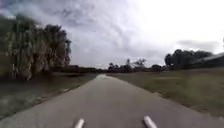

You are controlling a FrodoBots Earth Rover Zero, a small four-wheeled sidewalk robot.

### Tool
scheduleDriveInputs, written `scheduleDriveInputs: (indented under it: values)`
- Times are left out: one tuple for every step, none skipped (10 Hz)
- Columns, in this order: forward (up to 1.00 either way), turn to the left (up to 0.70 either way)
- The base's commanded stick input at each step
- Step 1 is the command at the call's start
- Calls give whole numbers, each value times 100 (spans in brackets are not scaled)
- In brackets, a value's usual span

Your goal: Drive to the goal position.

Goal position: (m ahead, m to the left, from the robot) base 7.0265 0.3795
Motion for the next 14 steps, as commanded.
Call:
scheduleDriveInputs:
  values:
    - [69,3]
    - [69,3]
    - [69,3]
    - [69,3]
    - [69,3]
    - [69,3]
    - [69,5]
    - [69,31]
    - [69,34]
    - [69,4]
    - [69,3]
    - [69,3]
    - [69,3]
    - [69,31]
